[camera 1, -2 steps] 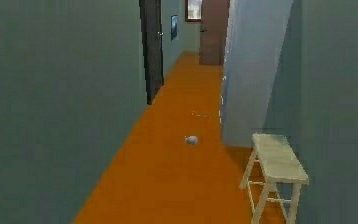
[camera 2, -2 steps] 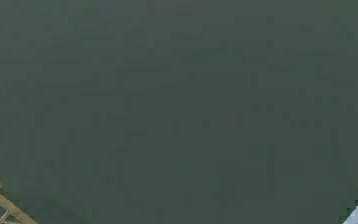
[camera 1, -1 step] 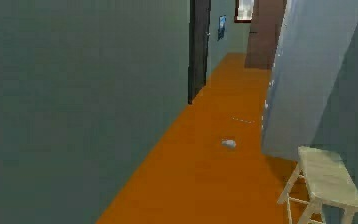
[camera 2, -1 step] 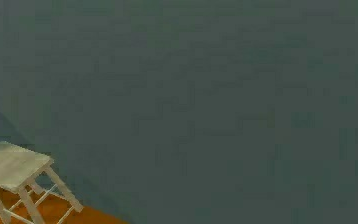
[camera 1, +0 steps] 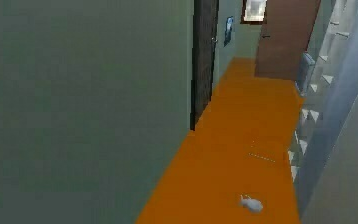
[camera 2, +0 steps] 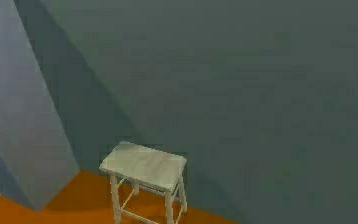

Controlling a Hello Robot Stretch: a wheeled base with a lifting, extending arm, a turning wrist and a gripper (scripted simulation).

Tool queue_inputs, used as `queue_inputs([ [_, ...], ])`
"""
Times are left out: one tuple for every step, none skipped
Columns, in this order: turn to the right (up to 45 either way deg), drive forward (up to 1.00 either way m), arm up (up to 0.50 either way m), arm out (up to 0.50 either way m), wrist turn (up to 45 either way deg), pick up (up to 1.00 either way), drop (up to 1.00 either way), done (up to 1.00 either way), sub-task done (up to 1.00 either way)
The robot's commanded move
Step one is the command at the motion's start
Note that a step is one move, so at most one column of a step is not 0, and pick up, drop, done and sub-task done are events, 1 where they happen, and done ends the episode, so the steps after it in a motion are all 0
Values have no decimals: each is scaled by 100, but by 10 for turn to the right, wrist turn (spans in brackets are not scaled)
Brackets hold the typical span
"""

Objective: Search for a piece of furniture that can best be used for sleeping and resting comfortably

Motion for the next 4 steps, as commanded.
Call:
queue_inputs([
  [210, 0, 0, 0, 0, 0, 0, 0, 0],
  [0, 100, 0, 0, 0, 0, 0, 0, 0],
  [0, 5, 0, 0, 0, 0, 0, 0, 0],
  [0, 100, 0, 0, 0, 0, 0, 0, 0],
])
